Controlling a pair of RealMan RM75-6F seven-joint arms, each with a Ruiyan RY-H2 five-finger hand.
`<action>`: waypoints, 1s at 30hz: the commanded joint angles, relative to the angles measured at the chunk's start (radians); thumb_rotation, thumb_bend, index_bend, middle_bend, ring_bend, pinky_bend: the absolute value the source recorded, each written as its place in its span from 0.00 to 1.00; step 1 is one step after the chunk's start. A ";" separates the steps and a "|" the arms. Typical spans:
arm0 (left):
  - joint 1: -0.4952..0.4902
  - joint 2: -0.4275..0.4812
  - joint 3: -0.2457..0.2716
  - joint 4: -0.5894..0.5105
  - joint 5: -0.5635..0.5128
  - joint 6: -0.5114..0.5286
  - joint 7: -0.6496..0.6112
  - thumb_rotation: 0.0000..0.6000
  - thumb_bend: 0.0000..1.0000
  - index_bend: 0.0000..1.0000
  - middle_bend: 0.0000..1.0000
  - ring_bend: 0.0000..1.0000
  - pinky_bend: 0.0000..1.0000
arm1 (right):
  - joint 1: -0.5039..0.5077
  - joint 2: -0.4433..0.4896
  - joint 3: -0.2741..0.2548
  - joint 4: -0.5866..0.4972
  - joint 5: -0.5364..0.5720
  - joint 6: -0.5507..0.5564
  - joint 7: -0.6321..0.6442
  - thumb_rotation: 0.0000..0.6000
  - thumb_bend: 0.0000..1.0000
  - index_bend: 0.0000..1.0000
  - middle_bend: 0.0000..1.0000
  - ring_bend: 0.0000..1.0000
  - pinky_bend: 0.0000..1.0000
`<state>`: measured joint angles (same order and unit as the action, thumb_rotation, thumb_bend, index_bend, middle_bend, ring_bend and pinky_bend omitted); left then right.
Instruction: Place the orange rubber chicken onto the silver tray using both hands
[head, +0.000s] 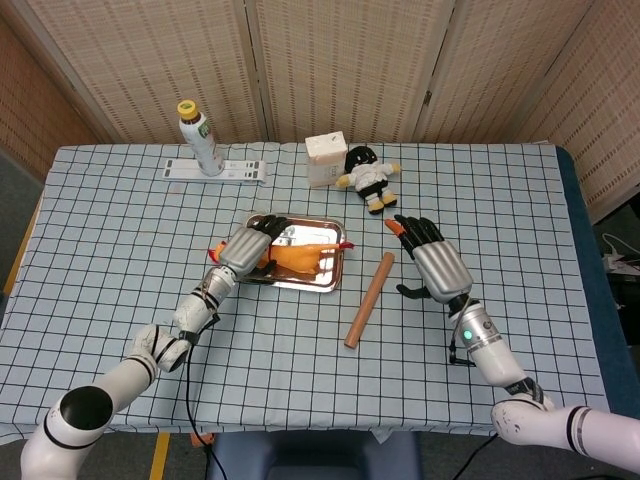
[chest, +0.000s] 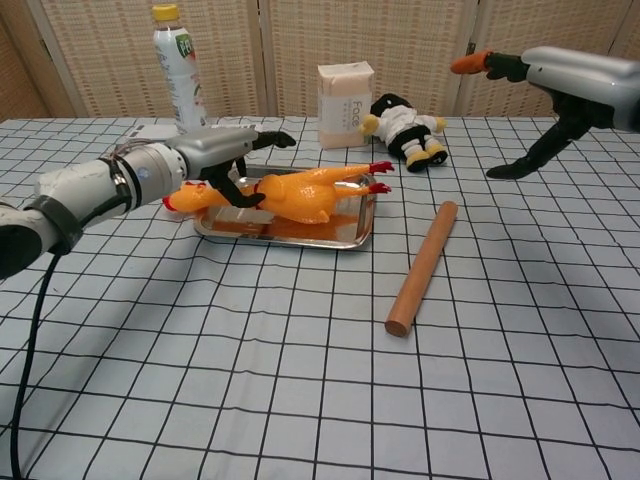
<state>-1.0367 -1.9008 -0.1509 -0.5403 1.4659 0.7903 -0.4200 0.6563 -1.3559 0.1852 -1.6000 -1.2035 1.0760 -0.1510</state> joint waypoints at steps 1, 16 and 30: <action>0.013 0.035 0.000 -0.052 0.006 0.046 -0.021 1.00 0.39 0.00 0.00 0.00 0.23 | -0.012 0.010 -0.002 -0.021 -0.007 0.018 -0.014 1.00 0.14 0.00 0.00 0.00 0.00; 0.505 0.673 0.224 -1.047 0.042 0.575 0.379 1.00 0.38 0.00 0.00 0.00 0.12 | -0.320 0.138 -0.258 -0.232 -0.271 0.386 -0.258 1.00 0.14 0.00 0.00 0.00 0.00; 0.850 0.710 0.356 -1.003 0.083 0.834 0.410 1.00 0.41 0.00 0.00 0.00 0.09 | -0.585 0.087 -0.367 -0.006 -0.471 0.659 -0.124 1.00 0.14 0.00 0.00 0.00 0.00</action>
